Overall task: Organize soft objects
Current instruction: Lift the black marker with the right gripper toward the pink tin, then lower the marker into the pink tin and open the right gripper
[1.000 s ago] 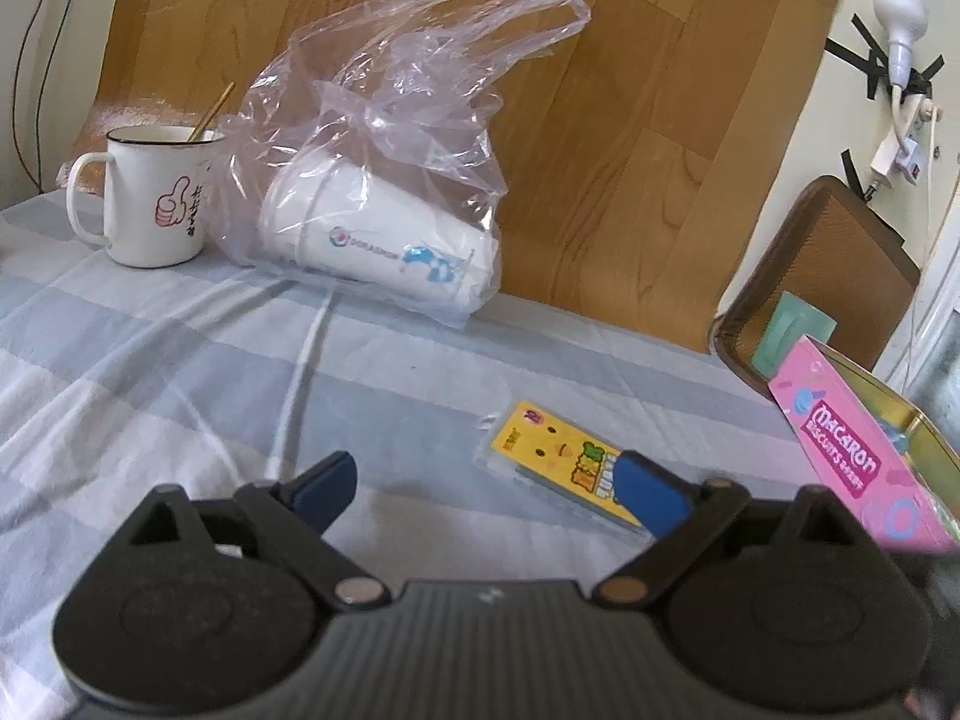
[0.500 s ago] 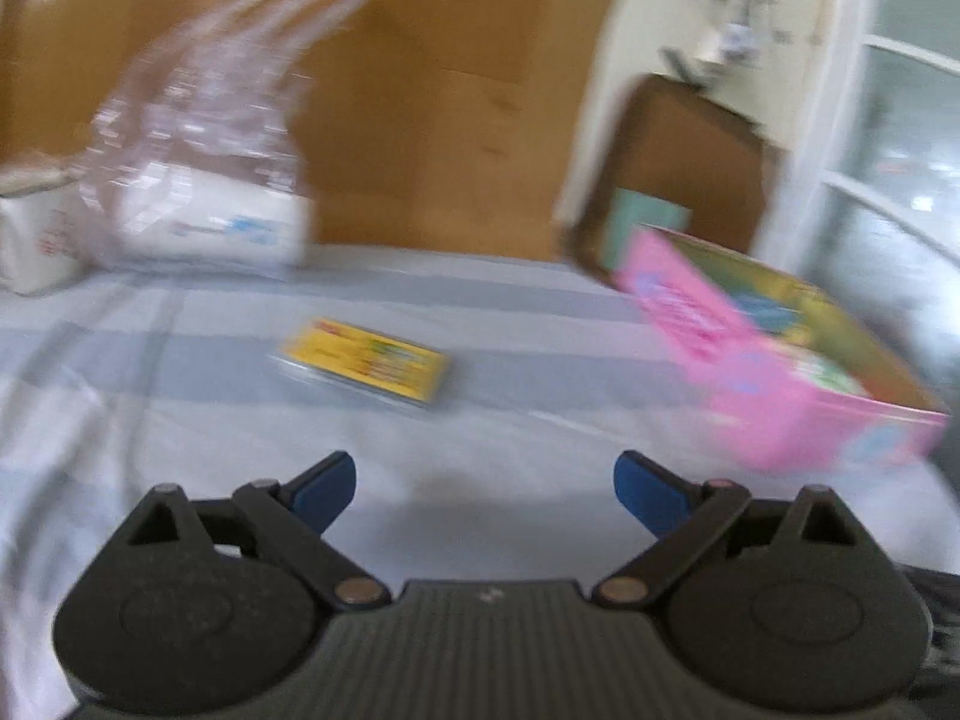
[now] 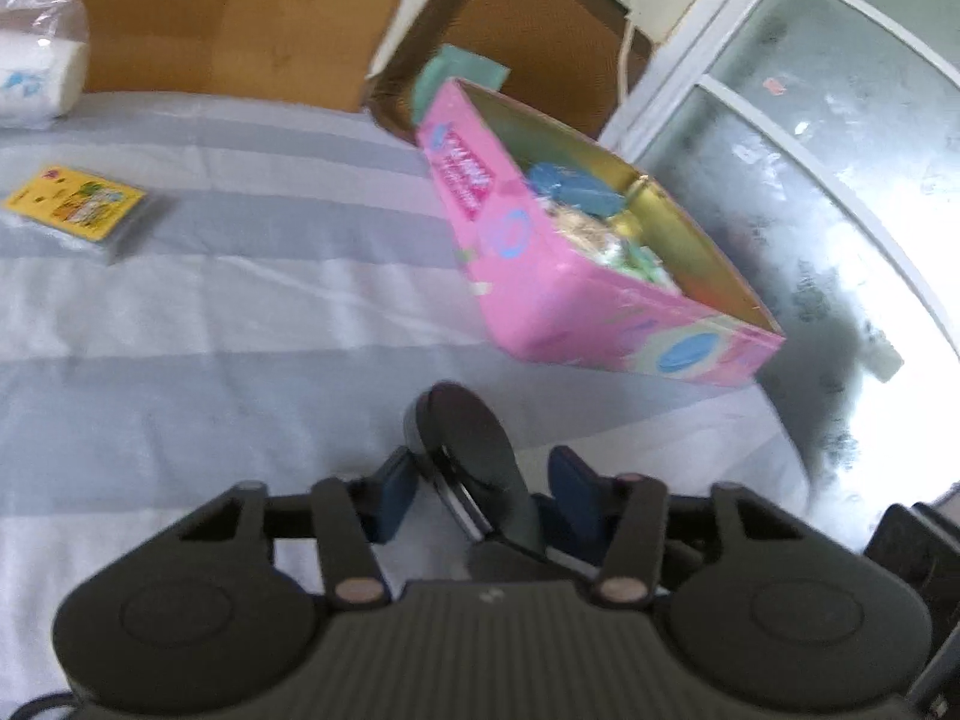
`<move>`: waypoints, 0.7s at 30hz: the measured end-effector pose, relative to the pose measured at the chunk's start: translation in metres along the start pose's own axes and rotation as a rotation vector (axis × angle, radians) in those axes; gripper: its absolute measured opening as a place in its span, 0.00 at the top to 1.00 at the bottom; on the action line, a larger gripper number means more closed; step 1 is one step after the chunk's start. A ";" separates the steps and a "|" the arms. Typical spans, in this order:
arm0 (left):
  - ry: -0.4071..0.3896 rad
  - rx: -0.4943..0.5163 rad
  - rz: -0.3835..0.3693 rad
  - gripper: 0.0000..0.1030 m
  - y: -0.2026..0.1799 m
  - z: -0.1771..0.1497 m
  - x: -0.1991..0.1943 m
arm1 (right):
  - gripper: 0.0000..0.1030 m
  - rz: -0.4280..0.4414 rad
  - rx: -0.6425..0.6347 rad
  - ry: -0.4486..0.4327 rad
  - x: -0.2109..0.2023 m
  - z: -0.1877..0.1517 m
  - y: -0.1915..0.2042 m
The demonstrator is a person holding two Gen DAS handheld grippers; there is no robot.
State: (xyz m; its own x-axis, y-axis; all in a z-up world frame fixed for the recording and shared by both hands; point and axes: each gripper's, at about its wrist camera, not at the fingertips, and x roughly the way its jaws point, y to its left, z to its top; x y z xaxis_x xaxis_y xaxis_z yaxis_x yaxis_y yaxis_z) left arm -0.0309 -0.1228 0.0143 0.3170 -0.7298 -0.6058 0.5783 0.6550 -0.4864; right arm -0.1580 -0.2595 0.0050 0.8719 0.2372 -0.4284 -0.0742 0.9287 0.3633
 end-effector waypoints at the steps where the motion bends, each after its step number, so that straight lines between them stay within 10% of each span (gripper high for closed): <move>1: -0.009 0.013 0.000 0.60 -0.005 0.002 0.001 | 0.62 -0.014 -0.018 -0.025 -0.003 0.001 0.004; 14: -0.096 0.213 -0.025 0.60 -0.090 0.085 0.041 | 0.61 -0.198 -0.091 -0.291 -0.012 0.069 -0.030; 21: -0.100 0.228 0.122 0.40 -0.090 0.106 0.082 | 0.55 -0.335 -0.077 -0.266 0.018 0.084 -0.063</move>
State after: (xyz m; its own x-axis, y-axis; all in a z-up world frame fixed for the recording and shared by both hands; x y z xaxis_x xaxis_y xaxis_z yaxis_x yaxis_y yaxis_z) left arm 0.0227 -0.2626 0.0755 0.4604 -0.6714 -0.5807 0.6820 0.6863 -0.2527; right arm -0.0969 -0.3373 0.0442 0.9476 -0.1535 -0.2800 0.2072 0.9628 0.1733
